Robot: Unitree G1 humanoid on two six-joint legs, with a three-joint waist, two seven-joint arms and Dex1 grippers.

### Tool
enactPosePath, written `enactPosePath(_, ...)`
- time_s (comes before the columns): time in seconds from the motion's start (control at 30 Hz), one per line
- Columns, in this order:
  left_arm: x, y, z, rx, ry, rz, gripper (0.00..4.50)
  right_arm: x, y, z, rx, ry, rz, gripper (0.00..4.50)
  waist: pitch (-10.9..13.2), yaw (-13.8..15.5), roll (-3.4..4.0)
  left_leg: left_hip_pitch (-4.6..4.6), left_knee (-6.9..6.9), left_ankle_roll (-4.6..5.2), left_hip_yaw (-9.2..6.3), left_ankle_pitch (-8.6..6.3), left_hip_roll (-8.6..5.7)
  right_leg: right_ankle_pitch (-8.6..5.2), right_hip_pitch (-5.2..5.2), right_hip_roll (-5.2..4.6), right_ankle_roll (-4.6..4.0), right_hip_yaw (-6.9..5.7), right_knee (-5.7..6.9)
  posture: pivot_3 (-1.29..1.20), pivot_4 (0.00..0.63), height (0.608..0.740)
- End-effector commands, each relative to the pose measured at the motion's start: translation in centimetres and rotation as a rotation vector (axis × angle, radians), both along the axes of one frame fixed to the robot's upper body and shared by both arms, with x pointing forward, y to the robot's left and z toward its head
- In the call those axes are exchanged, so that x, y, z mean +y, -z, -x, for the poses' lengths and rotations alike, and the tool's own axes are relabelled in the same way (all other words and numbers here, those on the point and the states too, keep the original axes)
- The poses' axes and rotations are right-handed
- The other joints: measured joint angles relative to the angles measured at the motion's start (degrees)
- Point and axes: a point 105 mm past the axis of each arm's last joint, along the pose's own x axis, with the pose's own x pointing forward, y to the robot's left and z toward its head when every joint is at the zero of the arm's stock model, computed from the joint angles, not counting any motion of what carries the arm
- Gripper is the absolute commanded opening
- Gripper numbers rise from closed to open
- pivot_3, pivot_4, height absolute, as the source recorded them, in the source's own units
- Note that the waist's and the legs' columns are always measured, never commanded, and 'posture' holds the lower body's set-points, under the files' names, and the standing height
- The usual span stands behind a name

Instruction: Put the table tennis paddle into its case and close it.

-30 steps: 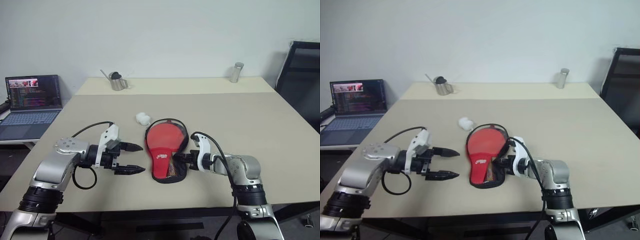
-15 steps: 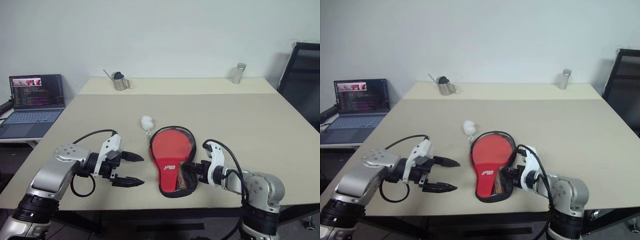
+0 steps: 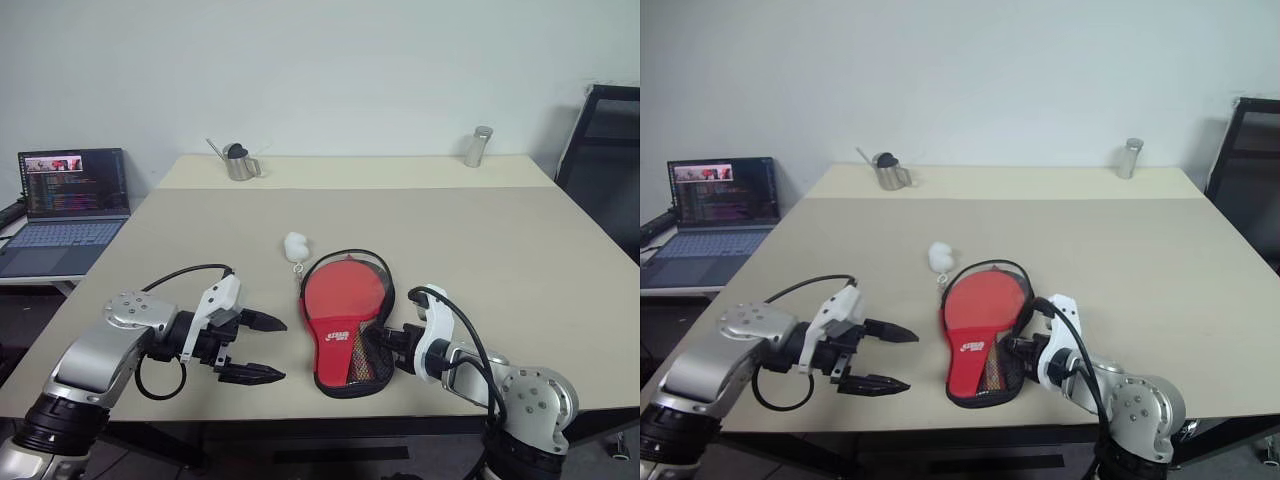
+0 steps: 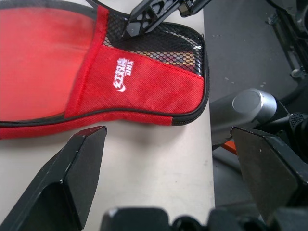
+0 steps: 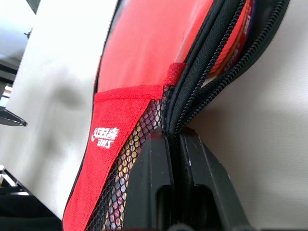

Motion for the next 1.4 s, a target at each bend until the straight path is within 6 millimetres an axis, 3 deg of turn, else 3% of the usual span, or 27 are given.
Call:
enactPosePath(0.03,-0.2,-1.1,0.4,-0.026,0.037,-0.001,4.5,3.6,1.0,2.8,0.103,-0.069,-0.177,0.03,0.0,-0.01,0.0,0.0,-0.01,0.0,0.0,0.0,0.0,0.0,0.01,0.0,0.0,0.0,-0.01,0.0,0.15,0.74)
enactPosePath(0.37,-0.5,-1.2,0.0,-0.04,0.048,0.006,4.5,2.4,2.3,3.0,0.137,-0.086,-0.084,0.03,0.0,-0.12,0.0,-0.01,-0.05,0.01,0.0,-0.01,0.0,0.0,0.03,0.0,0.0,-0.01,-0.09,0.0,0.15,0.74)
enactPosePath(0.5,-0.6,-1.1,-0.2,-0.046,0.046,0.011,4.5,1.7,2.4,2.8,0.131,-0.082,-0.043,1.12,0.0,-0.15,0.0,-0.03,-0.07,0.02,0.02,-0.01,0.0,0.0,0.04,0.0,0.0,-0.01,-0.16,0.0,0.15,0.74)
enactPosePath(0.7,-0.5,-0.9,-0.2,-0.052,0.042,0.009,4.5,0.2,2.2,3.2,0.071,-0.139,0.071,3.15,-0.02,-0.3,-0.02,-0.01,-0.09,0.02,0.0,-0.01,0.02,0.0,0.05,0.03,0.01,-0.02,-0.15,0.0,0.15,0.74)
enactPosePath(1.13,-0.4,-1.3,-0.8,-0.077,0.005,0.034,4.5,-2.6,-2.2,3.7,-0.168,-0.433,0.156,3.15,-0.02,-0.08,-0.03,-0.06,-0.07,0.04,0.0,-0.02,0.02,0.0,0.1,0.06,0.03,-0.03,-0.3,0.0,0.15,0.74)
enactPosePath(1.27,-0.4,-1.3,-0.8,-0.077,0.001,0.037,4.5,-3.8,-2.4,2.0,-0.199,-0.379,0.185,3.15,-0.03,-0.02,-0.05,-0.07,-0.06,0.05,-0.02,-0.03,0.02,0.01,0.13,0.06,0.03,-0.06,-0.36,0.0,0.15,0.74)
enactPosePath(1.4,-0.5,-2.1,-2.3,-0.135,-0.076,0.08,4.5,-2.8,-4.4,0.8,-0.301,-0.399,0.121,3.15,-0.02,0.12,-0.05,-0.07,-0.06,0.05,-0.01,-0.03,0.02,0.01,0.12,0.06,0.03,-0.04,-0.35,0.0,0.15,0.74)
